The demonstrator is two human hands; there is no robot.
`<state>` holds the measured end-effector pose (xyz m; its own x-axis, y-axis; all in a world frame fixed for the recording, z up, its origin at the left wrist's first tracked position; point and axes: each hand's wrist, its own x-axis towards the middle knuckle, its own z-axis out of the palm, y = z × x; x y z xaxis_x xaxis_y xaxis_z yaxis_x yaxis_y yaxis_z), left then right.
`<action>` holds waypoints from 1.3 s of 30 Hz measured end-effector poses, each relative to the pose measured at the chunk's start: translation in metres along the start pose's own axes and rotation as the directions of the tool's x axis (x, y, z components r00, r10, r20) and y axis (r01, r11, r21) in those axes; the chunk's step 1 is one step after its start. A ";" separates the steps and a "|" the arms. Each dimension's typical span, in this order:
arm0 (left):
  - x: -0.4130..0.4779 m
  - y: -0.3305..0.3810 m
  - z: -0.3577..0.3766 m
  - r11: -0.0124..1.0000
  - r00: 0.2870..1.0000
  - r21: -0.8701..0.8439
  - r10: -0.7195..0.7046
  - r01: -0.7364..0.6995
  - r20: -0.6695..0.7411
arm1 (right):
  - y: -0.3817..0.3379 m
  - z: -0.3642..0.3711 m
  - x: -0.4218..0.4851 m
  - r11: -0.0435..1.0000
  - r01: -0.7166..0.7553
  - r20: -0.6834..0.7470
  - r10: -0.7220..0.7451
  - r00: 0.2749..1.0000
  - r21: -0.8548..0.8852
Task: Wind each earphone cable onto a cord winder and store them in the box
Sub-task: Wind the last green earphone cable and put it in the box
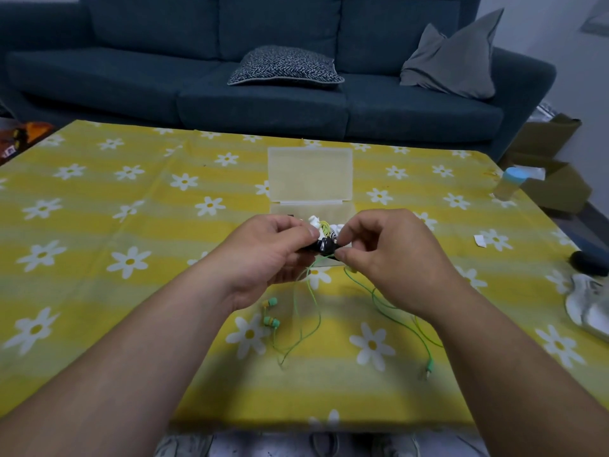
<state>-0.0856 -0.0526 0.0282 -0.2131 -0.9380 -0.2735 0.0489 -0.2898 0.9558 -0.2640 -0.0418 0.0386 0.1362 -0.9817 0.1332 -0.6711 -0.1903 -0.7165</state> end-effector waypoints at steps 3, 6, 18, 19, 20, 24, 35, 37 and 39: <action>0.000 0.000 0.000 0.999 1.000 -0.041 -0.016 0.017 0.025 | -0.001 -0.001 -0.001 1.000 0.009 -0.026 -0.008 1.000 0.019; 0.000 0.002 -0.001 0.991 0.998 -0.121 -0.046 0.051 0.039 | 0.002 -0.001 0.001 0.994 -0.037 -0.038 0.041 0.998 0.106; 0.003 -0.001 -0.007 0.999 0.997 0.033 -0.038 0.040 -0.073 | 0.008 -0.001 0.002 0.930 -0.246 0.206 0.193 0.959 0.273; 0.003 -0.002 -0.008 0.997 0.996 0.081 -0.014 0.021 -0.083 | 0.006 -0.004 0.002 0.933 -0.236 0.204 0.184 0.962 0.272; 0.004 -0.003 -0.010 0.992 0.997 0.125 0.010 0.001 -0.081 | 0.006 -0.006 0.001 0.937 -0.220 0.210 0.166 0.963 0.270; 0.003 -0.004 -0.013 0.973 0.997 0.220 0.072 -0.063 -0.034 | 0.006 -0.009 -0.001 0.963 -0.168 0.244 0.115 0.963 0.211; -0.004 0.002 -0.016 0.906 0.971 0.356 0.190 -0.229 0.143 | 0.008 -0.011 -0.002 0.955 -0.202 0.322 0.126 0.938 0.216; -0.004 0.001 -0.017 0.894 0.965 0.371 0.204 -0.252 0.164 | 0.008 -0.009 -0.003 0.961 -0.206 0.356 0.129 0.926 0.187; -0.002 0.000 -0.019 0.885 0.960 0.376 0.226 -0.274 0.168 | 0.006 -0.007 -0.004 0.970 -0.187 0.377 0.117 0.919 0.155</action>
<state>-0.0668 -0.0539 0.0264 -0.3578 -0.9334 -0.0286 -0.2655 0.0723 0.9614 -0.2738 -0.0391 0.0381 0.3217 -0.9210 -0.2195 -0.5633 0.0002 -0.8263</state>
